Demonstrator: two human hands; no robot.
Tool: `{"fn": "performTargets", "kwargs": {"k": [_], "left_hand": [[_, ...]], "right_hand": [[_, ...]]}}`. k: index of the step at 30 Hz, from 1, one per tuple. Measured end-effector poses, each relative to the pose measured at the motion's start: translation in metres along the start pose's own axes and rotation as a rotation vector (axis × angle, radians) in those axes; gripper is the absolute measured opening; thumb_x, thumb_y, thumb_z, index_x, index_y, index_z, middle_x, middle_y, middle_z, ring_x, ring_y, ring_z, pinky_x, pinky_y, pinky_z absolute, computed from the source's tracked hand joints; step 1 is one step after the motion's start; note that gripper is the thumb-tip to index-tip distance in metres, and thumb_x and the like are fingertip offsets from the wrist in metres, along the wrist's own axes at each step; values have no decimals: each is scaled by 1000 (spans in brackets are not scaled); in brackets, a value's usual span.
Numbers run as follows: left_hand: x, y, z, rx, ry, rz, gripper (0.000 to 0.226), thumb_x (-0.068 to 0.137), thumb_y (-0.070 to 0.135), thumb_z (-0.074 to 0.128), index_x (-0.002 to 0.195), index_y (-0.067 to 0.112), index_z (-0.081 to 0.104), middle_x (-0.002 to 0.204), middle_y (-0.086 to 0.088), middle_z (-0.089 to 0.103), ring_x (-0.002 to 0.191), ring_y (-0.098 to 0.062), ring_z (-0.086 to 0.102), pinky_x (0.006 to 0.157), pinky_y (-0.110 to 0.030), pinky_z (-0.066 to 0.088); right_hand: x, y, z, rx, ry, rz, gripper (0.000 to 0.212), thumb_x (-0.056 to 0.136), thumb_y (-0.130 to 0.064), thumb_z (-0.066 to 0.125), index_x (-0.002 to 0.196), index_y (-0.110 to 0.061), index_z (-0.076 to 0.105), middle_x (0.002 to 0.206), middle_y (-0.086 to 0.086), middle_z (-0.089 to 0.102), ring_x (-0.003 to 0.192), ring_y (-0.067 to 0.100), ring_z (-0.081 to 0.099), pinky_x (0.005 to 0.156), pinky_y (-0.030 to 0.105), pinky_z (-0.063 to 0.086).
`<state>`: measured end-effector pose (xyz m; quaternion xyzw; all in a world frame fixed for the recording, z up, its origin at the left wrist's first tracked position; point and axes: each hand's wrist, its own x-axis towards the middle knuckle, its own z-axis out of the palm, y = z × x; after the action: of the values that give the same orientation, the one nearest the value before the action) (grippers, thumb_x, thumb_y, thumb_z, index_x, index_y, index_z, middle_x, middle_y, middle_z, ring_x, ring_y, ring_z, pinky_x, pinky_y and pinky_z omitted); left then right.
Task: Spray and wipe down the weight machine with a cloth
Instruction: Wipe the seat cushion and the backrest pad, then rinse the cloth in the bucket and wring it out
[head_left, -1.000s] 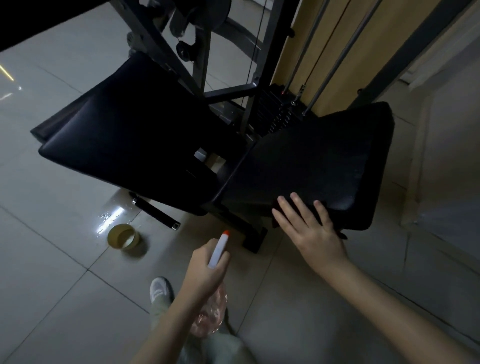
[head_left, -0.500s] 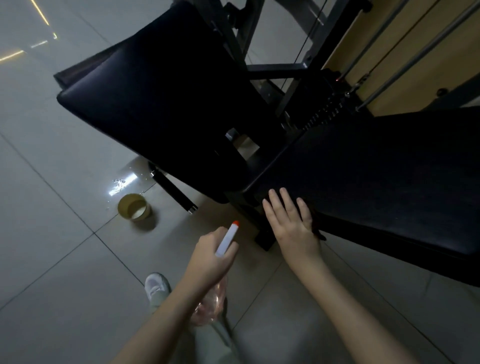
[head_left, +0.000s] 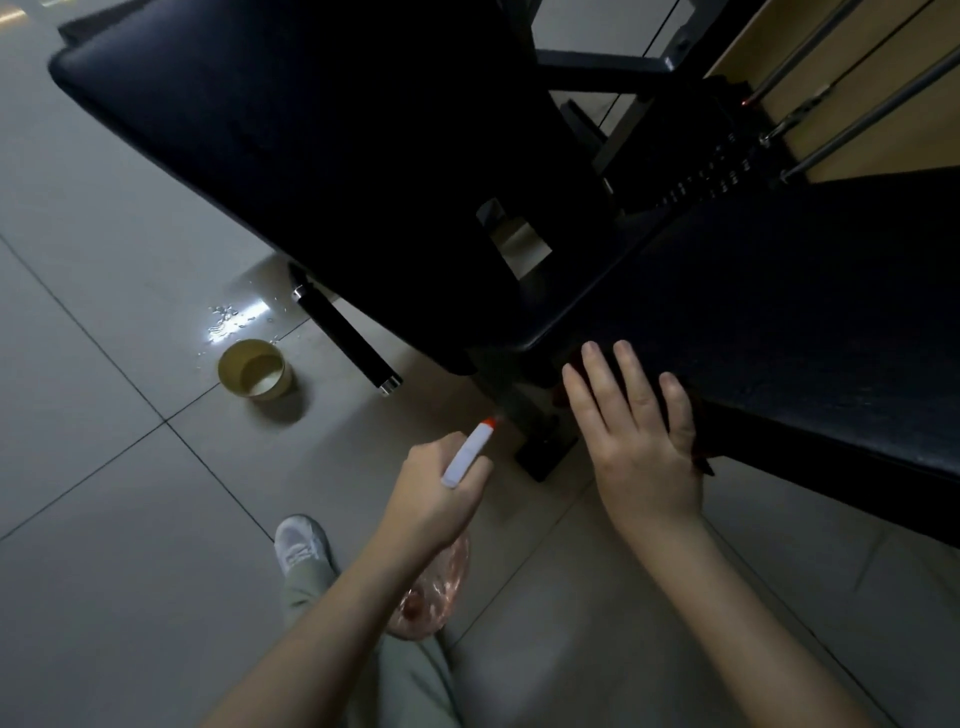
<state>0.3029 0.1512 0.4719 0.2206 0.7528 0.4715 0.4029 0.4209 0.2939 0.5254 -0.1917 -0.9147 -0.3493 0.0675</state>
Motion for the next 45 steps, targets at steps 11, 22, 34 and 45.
{"fn": "performTargets", "kwargs": {"k": [11, 22, 34, 45], "left_hand": [[14, -19, -7, -78, 153, -70, 39, 76, 33, 48, 76, -5, 54, 70, -25, 54, 58, -24, 46, 59, -45, 43], [15, -51, -20, -84, 169, -112, 47, 76, 41, 45, 96, 1, 61, 83, -24, 57, 78, -33, 54, 64, -34, 40], [22, -82, -25, 42, 229, -91, 29, 79, 30, 43, 90, 9, 59, 78, -17, 61, 74, -25, 57, 71, -39, 43], [20, -91, -15, 25, 213, -100, 29, 78, 29, 43, 89, 9, 62, 75, -17, 58, 68, -19, 53, 68, -32, 42]], "right_hand": [[6, -12, 9, 52, -9, -22, 47, 93, 0, 32, 137, -14, 42, 144, 9, 45, 134, 27, 31, 110, 41, 11], [31, -51, 52, 145, 64, -148, 43, 92, -3, 37, 133, -14, 49, 140, 10, 50, 130, 27, 37, 105, 43, 26], [35, -77, 105, -125, -2, -411, 56, 93, 11, -1, 138, -3, 30, 145, 17, 27, 134, 32, 27, 111, 54, 7], [70, -135, 117, -258, -338, -718, 69, 95, -21, 43, 142, 13, 7, 147, 37, 11, 136, 51, 18, 111, 53, 25]]}}
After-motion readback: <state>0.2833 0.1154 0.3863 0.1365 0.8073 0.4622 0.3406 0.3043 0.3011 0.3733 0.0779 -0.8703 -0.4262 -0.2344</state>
